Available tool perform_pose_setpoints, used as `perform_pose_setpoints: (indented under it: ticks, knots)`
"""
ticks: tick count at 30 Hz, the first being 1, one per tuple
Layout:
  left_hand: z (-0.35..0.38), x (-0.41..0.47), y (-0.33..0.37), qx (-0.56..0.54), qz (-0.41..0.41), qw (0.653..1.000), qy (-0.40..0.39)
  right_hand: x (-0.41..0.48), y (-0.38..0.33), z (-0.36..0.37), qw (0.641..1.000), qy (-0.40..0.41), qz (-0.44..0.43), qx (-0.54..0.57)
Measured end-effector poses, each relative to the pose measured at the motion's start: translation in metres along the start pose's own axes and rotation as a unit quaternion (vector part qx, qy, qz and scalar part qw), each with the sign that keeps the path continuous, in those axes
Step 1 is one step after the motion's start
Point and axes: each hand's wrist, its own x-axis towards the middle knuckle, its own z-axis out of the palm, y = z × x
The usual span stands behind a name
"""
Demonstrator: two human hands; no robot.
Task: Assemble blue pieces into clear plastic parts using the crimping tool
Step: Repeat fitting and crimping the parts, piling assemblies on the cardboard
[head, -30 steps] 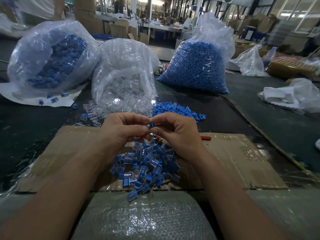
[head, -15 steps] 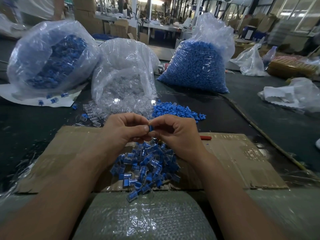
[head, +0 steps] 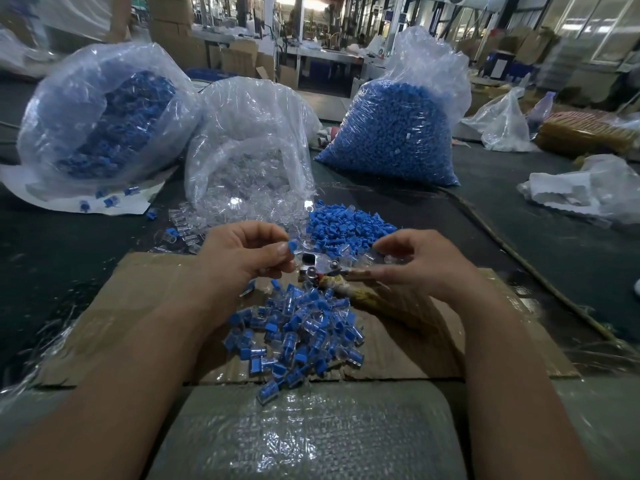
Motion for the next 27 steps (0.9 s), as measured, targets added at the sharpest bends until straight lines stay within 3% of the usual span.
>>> perform_pose_setpoints:
  ticks: [5, 11, 18, 22, 27]
  knots:
    - [0.000, 0.001, 0.000, -0.006, -0.004, 1.000, 0.008, 0.002, 0.005, 0.006, 0.982, -0.146, 0.075, -0.096]
    - [0.001, 0.000, -0.001, 0.003, 0.004, 1.000, 0.004, 0.000, -0.003, 0.009, 0.979, -0.130, 0.049, -0.148]
    - [0.001, 0.000, -0.003, 0.000, 0.004, 1.000, 0.016, 0.000, -0.020, 0.028, 0.960, -0.050, 0.036, -0.273]
    - [0.002, 0.001, -0.002, 0.002, 0.004, 1.000, 0.023, -0.001, -0.015, 0.025, 0.969, -0.013, 0.042, -0.242]
    - [0.002, 0.002, -0.003, 0.012, 0.026, 0.998, 0.047, 0.002, -0.011, 0.023, 0.975, 0.088, -0.026, -0.203]
